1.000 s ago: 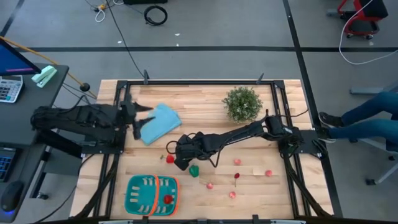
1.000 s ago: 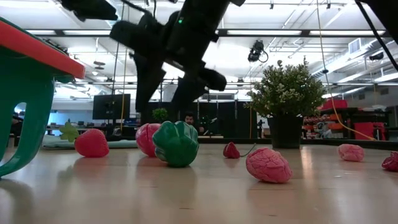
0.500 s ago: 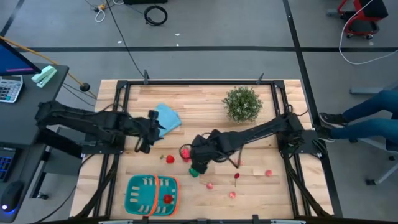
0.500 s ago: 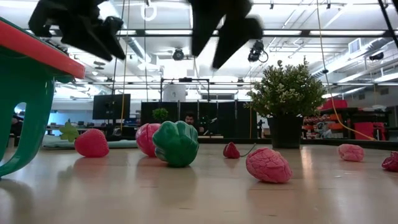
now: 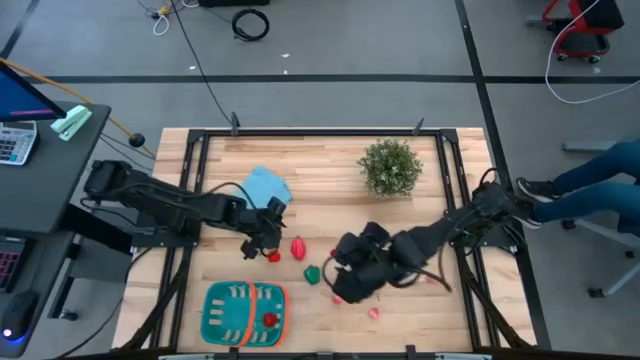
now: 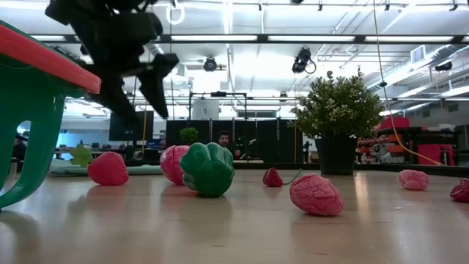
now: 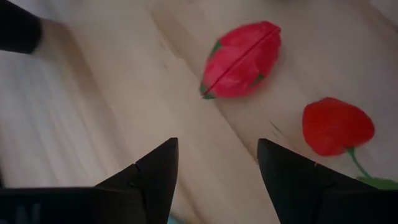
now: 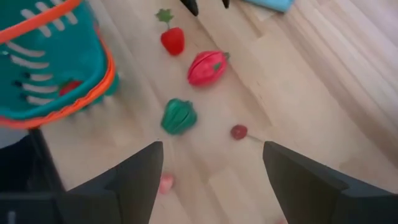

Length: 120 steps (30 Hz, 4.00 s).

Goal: Pick and placing Produce into tupperware
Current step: Put the red dragonfruit into the blue basket

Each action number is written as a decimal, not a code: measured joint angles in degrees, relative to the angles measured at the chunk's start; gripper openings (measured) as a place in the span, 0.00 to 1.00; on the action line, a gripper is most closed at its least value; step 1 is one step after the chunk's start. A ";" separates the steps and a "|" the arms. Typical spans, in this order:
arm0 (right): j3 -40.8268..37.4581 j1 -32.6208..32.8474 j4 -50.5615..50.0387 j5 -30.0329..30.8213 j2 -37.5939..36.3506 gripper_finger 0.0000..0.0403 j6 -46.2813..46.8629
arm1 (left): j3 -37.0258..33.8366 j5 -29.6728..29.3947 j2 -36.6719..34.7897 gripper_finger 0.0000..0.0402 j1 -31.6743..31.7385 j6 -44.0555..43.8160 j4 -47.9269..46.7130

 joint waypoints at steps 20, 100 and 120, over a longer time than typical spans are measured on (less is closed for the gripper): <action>0.00 8.06 -1.13 8.50 -0.01 0.71 8.87 | 0.00 -0.15 4.55 0.58 -2.36 16.64 2.14; 0.00 6.31 -2.73 8.69 0.04 0.71 5.02 | 7.79 -43.36 23.09 0.68 -11.54 48.59 21.40; 0.00 8.63 -3.17 7.99 0.04 0.71 -1.10 | 37.45 -6.21 21.26 0.66 -11.83 -23.46 -25.67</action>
